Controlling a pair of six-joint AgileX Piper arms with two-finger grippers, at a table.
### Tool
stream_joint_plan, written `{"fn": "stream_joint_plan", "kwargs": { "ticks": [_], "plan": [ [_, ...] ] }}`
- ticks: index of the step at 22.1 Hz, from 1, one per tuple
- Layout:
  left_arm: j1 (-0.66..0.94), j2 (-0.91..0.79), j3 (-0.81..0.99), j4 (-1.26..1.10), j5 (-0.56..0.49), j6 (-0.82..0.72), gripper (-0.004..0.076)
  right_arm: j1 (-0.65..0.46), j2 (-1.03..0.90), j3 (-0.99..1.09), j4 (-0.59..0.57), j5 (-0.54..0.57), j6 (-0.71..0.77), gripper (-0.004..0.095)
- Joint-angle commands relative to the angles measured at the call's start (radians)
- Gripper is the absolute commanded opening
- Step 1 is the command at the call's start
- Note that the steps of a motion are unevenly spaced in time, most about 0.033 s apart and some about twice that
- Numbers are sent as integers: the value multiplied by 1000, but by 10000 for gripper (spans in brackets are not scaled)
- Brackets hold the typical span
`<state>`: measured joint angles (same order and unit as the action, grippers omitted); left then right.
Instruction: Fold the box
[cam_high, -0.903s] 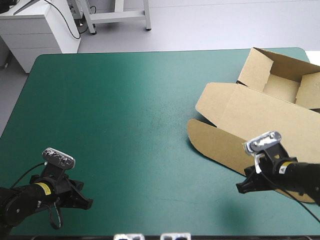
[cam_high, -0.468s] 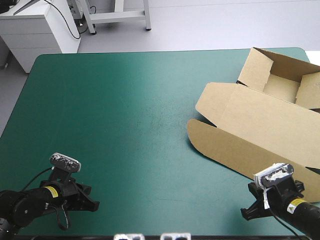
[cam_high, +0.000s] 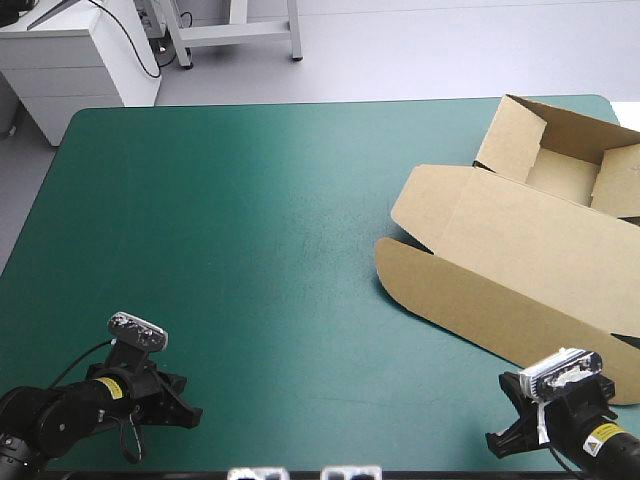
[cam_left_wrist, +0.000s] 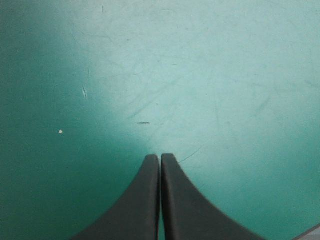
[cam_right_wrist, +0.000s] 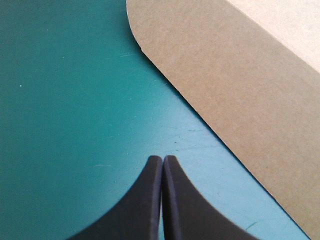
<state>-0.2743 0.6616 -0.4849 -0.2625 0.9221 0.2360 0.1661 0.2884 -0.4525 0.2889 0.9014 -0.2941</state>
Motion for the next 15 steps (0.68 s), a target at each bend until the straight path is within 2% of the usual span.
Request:
{"fn": "stream_joint_plan", "kwargs": {
  "ticks": [1,15],
  "plan": [
    [-6,1,-23,-25,-33,3,-8,-2,11,-26,18,-59,-2,-20],
    [-6,1,-22,-104,-18,1,-8,-2,11,-26,20,-59,-2,-20]
  ]
}}
